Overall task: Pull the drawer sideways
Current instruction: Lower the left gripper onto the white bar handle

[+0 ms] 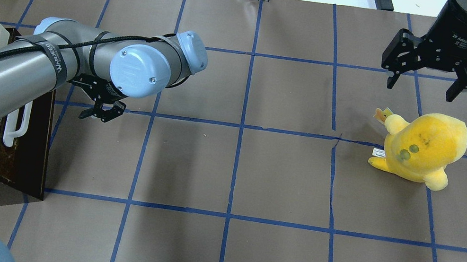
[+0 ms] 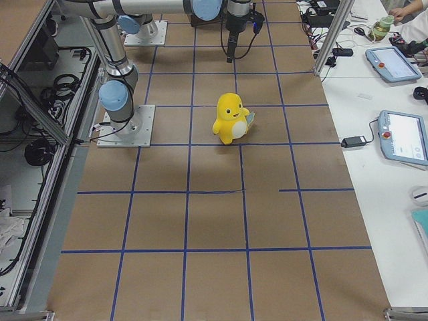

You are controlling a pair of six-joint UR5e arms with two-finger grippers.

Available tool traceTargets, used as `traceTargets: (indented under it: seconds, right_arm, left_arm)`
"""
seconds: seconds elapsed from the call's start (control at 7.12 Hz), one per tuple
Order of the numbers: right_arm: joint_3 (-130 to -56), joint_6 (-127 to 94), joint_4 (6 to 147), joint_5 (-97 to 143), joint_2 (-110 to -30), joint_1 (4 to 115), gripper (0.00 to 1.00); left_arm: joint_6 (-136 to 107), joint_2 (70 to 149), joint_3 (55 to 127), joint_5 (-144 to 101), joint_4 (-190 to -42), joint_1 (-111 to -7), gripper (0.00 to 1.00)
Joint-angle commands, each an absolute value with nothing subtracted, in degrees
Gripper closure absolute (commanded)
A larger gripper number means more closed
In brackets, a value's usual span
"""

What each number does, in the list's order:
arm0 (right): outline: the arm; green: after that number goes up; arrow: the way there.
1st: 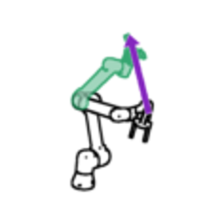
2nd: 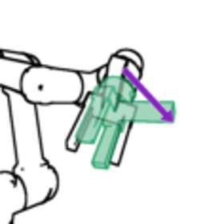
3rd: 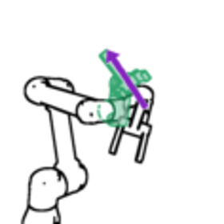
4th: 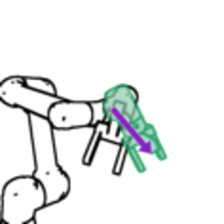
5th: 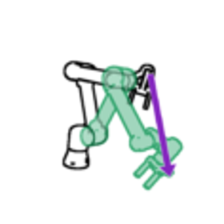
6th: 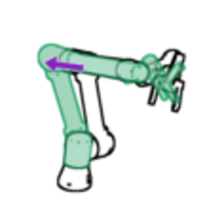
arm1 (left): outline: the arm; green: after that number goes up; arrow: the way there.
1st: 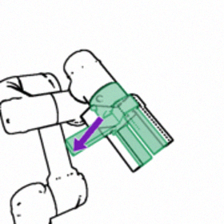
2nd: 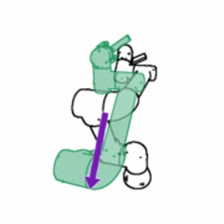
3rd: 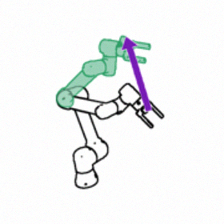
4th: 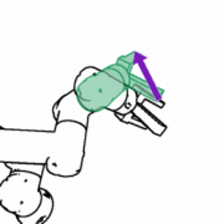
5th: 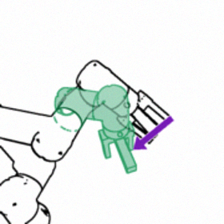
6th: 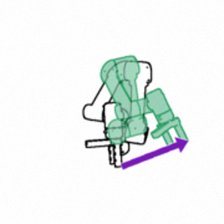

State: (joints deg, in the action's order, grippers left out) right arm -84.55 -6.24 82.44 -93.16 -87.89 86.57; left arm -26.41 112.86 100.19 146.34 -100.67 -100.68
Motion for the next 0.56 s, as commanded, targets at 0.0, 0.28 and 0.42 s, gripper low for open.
traceTargets:
  seconds: [0.0,0.28,0.42]
  right_arm:
    - [-84.55,-6.24,82.44,-93.16,-87.89,86.57,0.0]
    - [-84.55,-6.24,82.44,-93.16,-87.89,86.57,0.0]
    - [-84.55,-6.24,82.44,-93.16,-87.89,86.57,0.0]
  left_arm:
    - [-29.97,114.52,101.25,147.74,-100.72,-99.23,0.0]
    - [-30.23,114.52,103.69,153.33,-100.72,-99.05,0.0]
    - [-31.45,114.35,105.28,154.59,-100.72,-98.97,0.0]
